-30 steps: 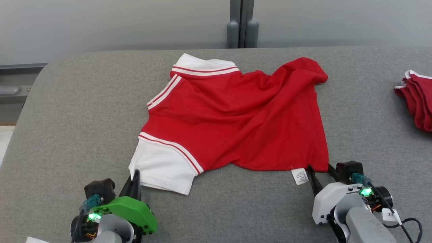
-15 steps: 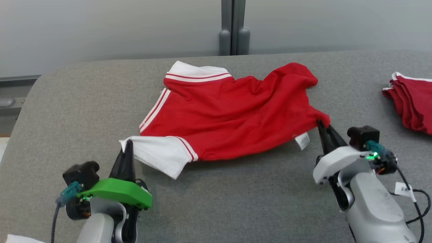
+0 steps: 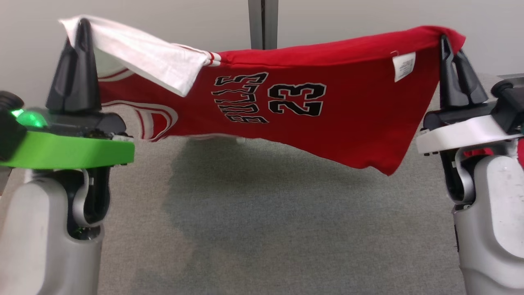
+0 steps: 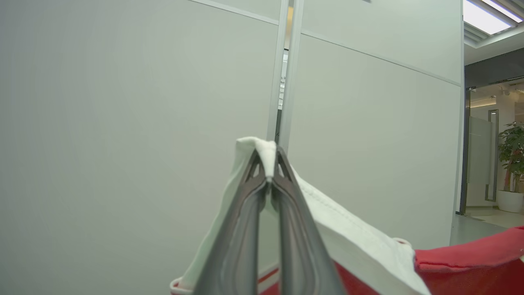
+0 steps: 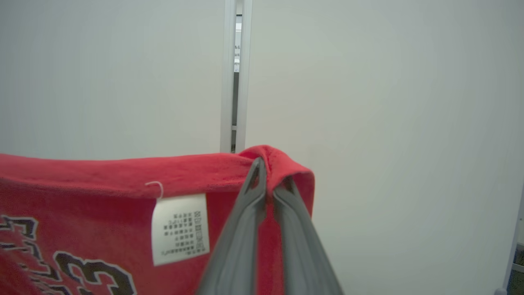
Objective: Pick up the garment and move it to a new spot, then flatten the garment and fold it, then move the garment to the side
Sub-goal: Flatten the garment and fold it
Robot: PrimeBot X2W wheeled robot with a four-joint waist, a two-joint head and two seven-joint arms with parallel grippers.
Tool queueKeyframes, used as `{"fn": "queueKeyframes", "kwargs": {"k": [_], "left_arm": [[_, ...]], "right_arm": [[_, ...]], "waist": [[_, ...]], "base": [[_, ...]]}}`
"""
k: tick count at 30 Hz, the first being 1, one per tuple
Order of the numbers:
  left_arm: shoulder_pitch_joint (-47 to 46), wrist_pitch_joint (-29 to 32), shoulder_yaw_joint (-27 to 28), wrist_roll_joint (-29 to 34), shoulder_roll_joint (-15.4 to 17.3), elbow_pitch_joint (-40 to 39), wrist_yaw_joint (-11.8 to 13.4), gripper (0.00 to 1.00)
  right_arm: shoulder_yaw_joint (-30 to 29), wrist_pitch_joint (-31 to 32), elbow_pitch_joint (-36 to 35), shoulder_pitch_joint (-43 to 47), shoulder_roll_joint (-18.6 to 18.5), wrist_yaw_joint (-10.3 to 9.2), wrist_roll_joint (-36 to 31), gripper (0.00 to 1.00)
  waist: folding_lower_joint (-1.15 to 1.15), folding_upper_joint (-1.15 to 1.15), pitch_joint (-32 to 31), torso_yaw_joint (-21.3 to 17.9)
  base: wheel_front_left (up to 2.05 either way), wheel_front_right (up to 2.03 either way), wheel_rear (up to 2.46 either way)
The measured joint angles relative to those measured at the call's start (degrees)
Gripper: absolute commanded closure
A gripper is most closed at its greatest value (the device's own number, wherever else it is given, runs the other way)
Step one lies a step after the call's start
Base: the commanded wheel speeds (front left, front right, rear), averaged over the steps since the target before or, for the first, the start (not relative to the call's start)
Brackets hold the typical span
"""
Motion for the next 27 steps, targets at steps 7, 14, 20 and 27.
{"fn": "queueKeyframes", "kwargs": {"k": [7, 14, 20, 27], "left_arm": [[-9.8, 6.6, -1.4, 3.5, 3.9, -10.7, 0.2, 1.0], [-17.9, 11.0, -3.7, 6.7, 7.5, -9.8, -1.2, 1.0], [-23.4, 11.7, -6.0, 7.7, 8.4, -2.1, -2.3, 1.0], [-35.7, 8.9, -10.6, 11.5, 10.9, 10.7, -3.8, 1.0]], "right_arm": [[0.9, 8.4, -18.7, 0.3, -1.5, 0.0, -0.8, 1.0], [1.6, 15.2, -26.5, -0.4, -2.1, 0.0, -0.3, 1.0], [2.2, 18.7, -23.6, -5.2, -2.6, 0.0, 2.0, 1.0], [4.1, 16.4, -7.4, -20.8, -3.9, 0.0, 1.7, 1.0]], "waist": [[0.0, 0.0, -0.7, -1.9], [0.0, 0.0, 0.1, -3.4], [0.0, 0.0, 3.5, -3.8], [0.0, 0.0, 10.4, -4.1]], "base": [[0.0, 0.0, 0.0], [0.0, 0.0, 0.0], [0.0, 0.0, 0.0], [0.0, 0.0, 0.0]]}}
